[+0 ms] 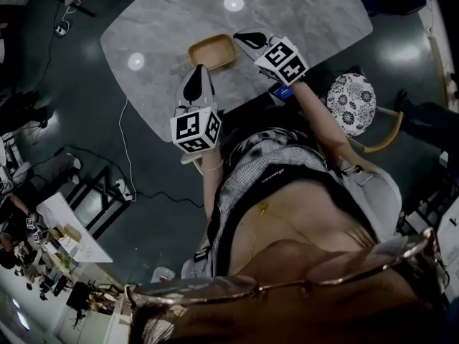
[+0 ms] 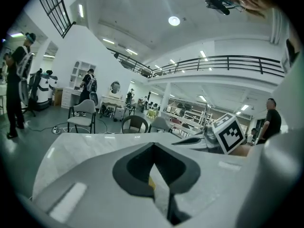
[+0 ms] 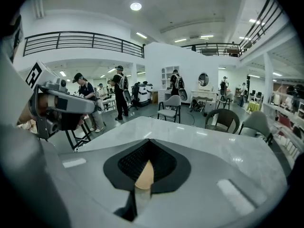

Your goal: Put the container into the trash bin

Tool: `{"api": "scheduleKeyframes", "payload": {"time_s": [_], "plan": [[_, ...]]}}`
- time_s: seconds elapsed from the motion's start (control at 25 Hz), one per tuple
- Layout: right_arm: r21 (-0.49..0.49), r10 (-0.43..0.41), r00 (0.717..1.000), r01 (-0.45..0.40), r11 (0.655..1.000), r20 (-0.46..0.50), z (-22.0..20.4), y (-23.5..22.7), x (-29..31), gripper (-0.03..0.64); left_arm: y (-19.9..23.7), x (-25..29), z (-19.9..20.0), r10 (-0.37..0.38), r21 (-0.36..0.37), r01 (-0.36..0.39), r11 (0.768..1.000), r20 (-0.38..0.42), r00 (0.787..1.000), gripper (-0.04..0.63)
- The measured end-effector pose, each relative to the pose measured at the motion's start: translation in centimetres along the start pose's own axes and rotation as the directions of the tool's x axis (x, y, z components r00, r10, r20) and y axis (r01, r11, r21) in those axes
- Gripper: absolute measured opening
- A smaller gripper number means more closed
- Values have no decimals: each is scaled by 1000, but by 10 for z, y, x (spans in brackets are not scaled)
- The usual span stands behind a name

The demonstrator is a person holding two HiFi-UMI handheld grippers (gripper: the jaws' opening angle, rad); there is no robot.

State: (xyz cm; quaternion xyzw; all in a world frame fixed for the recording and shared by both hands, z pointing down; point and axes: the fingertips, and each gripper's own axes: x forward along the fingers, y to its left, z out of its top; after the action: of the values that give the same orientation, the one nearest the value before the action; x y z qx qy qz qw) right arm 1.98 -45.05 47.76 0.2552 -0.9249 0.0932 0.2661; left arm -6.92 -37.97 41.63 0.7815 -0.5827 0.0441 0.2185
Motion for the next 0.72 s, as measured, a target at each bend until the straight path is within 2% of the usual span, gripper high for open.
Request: {"api": "scheduleKeyframes", "payload": {"time_s": [0.36,0.56,0.72], "plan": [[15,9,999,-8,1000,-51,-21,-7,7,26,15,6,-18,35,20,-34,999,-51,998,0],[-9,31,988,-33,999,-151,-47,-8,28,26,19,11,-28,46,15,-45,999,-77,996,0],[-2,36,963,-38,999,-268,-76,-14,53,26,26,9,-33,70,-7,-71,997,-83,994,0]]}}
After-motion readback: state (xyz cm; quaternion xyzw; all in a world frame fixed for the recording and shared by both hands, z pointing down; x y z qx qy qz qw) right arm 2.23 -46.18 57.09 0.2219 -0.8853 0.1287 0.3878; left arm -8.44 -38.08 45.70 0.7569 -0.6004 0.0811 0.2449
